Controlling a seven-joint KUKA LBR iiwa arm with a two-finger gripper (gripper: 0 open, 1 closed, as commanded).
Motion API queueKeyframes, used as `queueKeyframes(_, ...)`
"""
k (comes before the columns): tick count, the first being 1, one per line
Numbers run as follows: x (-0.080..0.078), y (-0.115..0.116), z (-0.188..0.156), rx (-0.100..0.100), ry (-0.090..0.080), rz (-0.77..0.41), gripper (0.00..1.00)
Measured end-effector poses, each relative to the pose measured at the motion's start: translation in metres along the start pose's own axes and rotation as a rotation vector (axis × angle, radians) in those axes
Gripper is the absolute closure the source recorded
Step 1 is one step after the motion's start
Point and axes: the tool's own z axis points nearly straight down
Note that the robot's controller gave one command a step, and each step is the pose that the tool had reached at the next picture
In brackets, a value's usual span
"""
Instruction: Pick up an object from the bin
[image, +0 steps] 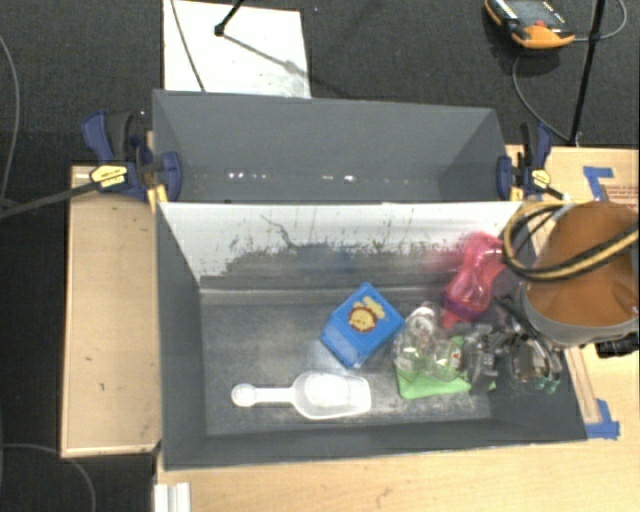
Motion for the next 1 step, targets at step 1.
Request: queueKeyframes(1, 0.0001, 0.0, -0.0082, 0.0, 0.001, 0.0, 1.0)
